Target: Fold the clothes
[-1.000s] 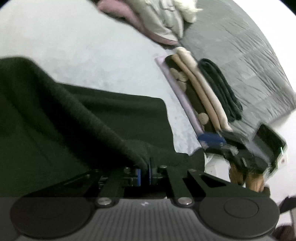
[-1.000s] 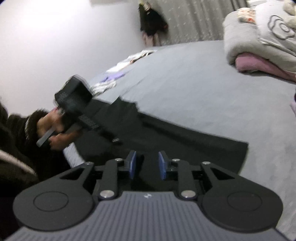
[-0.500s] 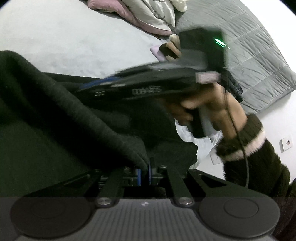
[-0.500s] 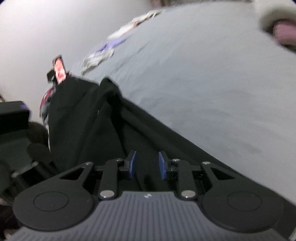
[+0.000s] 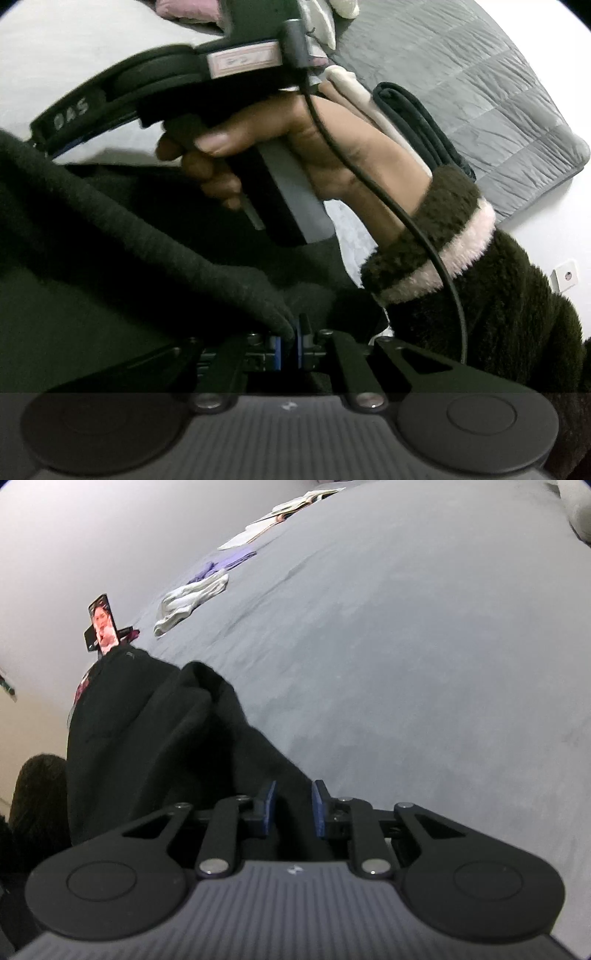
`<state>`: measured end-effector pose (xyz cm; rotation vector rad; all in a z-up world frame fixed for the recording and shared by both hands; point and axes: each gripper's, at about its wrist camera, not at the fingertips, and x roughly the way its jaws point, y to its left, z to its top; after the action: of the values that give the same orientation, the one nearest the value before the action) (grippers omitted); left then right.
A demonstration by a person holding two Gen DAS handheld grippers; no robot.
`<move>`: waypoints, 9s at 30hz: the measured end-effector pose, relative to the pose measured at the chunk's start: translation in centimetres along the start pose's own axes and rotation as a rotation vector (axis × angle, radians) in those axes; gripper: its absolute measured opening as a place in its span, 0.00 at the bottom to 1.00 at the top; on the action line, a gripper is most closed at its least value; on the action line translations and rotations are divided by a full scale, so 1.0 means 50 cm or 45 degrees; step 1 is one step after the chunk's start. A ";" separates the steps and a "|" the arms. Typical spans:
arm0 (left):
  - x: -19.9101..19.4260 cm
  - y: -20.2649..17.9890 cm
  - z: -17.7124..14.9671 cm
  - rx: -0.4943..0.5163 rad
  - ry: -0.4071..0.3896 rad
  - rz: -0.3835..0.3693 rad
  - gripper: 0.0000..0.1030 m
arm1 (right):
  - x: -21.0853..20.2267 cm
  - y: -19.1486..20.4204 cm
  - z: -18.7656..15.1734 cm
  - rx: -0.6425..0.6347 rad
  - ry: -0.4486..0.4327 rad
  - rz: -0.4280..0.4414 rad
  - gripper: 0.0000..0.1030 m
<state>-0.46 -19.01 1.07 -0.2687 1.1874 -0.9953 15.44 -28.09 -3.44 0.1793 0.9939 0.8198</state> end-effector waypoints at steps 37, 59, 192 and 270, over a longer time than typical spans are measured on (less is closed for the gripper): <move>-0.033 0.076 0.089 0.067 -0.115 0.138 0.70 | -0.417 -0.207 -0.372 0.717 -0.635 -0.070 0.69; 0.065 -0.015 0.116 0.762 -0.040 0.090 0.71 | -0.400 -0.236 -0.471 0.932 -0.766 0.137 0.69; -0.727 0.345 -0.336 -0.258 -0.671 0.628 0.85 | 0.145 0.318 0.041 -0.099 -0.267 -0.481 0.70; -0.742 0.325 -0.337 -0.622 -1.141 0.768 0.29 | 0.122 0.416 -0.167 -0.175 -0.289 0.177 0.73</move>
<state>-7.83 23.73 7.78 -0.6186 0.5824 0.0068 -0.54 -11.28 -2.08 0.2196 0.7152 0.9684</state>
